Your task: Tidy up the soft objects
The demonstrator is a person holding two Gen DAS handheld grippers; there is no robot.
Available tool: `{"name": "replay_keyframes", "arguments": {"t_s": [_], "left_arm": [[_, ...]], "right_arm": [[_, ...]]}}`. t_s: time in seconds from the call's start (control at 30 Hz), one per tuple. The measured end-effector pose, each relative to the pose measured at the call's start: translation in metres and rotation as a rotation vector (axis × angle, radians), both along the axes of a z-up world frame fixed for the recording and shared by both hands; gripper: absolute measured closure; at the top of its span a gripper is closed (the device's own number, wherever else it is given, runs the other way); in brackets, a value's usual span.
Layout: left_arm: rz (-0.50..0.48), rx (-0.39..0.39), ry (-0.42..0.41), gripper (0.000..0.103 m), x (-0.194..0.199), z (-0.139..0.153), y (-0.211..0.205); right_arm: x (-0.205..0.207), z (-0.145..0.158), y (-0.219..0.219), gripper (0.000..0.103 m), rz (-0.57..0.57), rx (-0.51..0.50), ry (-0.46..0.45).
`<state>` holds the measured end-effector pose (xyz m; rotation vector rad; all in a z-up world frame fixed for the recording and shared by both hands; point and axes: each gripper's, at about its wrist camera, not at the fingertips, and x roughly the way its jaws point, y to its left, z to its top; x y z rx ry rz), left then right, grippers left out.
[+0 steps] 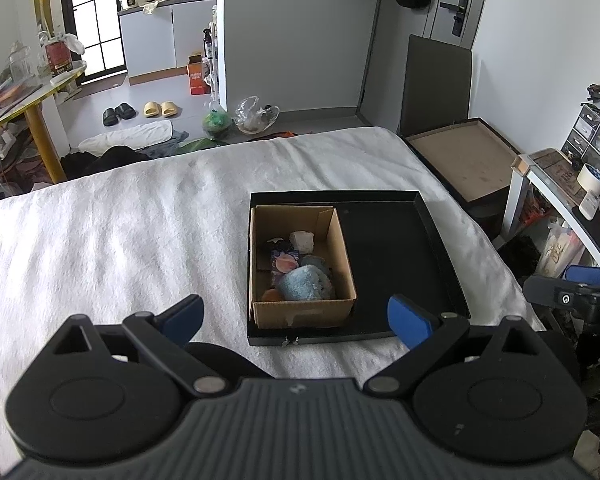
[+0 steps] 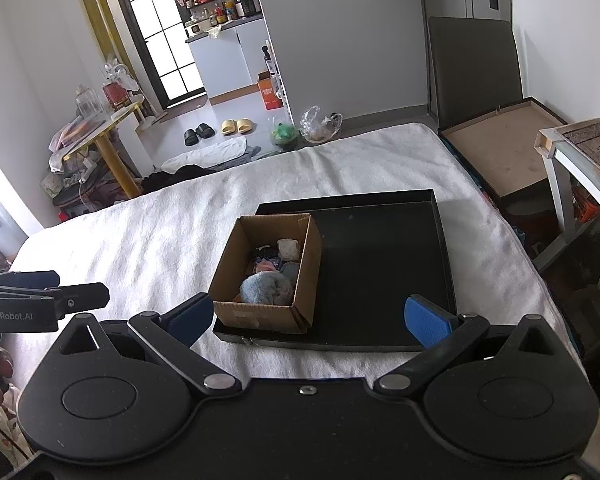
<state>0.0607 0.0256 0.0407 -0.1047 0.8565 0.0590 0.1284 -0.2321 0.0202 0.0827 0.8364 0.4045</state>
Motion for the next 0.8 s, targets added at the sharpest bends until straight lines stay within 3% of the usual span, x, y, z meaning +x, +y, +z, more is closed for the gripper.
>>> {"name": "replay_keyframes", "arguments": {"t_s": [0.8], "left_arm": [[0.002,-0.003,0.003,0.005,0.0001,-0.0008,0.0014]], "right_arm": [[-0.0013,-0.0006,0.0023,0.0,-0.001,-0.004,0.006]]}}
